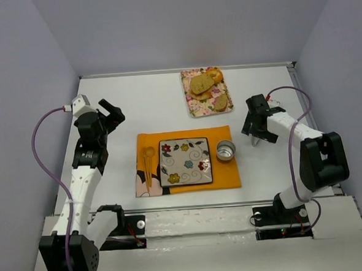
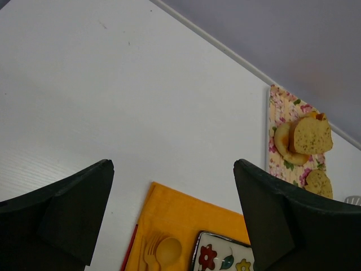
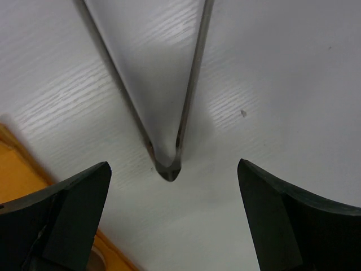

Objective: Place the bread

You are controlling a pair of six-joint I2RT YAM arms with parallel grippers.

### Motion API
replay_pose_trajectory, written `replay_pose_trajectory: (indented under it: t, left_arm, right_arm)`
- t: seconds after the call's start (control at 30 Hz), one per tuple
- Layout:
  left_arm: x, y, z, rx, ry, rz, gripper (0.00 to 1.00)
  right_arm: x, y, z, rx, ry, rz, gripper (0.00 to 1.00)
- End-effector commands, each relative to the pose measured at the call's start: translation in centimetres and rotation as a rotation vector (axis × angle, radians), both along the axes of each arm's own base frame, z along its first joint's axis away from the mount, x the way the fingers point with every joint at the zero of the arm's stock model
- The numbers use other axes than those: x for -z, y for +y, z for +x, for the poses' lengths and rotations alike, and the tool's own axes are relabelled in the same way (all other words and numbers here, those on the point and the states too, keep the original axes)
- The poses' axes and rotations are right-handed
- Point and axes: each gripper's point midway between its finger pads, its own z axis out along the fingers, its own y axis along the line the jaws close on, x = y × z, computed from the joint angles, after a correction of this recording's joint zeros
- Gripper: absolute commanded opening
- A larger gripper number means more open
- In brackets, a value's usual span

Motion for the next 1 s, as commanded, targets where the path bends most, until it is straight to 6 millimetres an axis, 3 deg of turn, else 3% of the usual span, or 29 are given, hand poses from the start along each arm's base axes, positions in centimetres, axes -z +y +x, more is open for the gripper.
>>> replay_pose_trajectory:
  t: [0.0, 0.3, 0.43, 0.6, 0.97]
  left_arm:
    - [-1.0, 0.0, 0.3, 0.003, -0.051, -0.002, 0.99]
    - [-0.8, -0.3, 0.6, 0.015, -0.047, -0.012, 0.99]
    - [-0.7, -0.2, 0.7, 0.012, -0.043, -0.009, 0.99]
    - [-0.8, -0.1, 0.8, 0.008, -0.043, -0.006, 0.99]
    - [-1.9, 0.0, 0.1, 0.003, -0.077, -0.004, 0.99]
  right_arm:
    - [0.3, -1.0, 2.0, -0.026, 0.023, 0.005, 1.0]
    - [2.8, -2.4, 5.8, -0.024, 0.054, 0.064, 1.0]
    - [3.4, -3.3, 6.6, -0.01, 0.055, 0.084, 1.0]
    - [3.8, -2.9, 7.9, -0.054, 0.053, 0.094, 1.0]
    - [4.8, -5.3, 10.5, -0.033, 0.04, 0.11, 1.0]
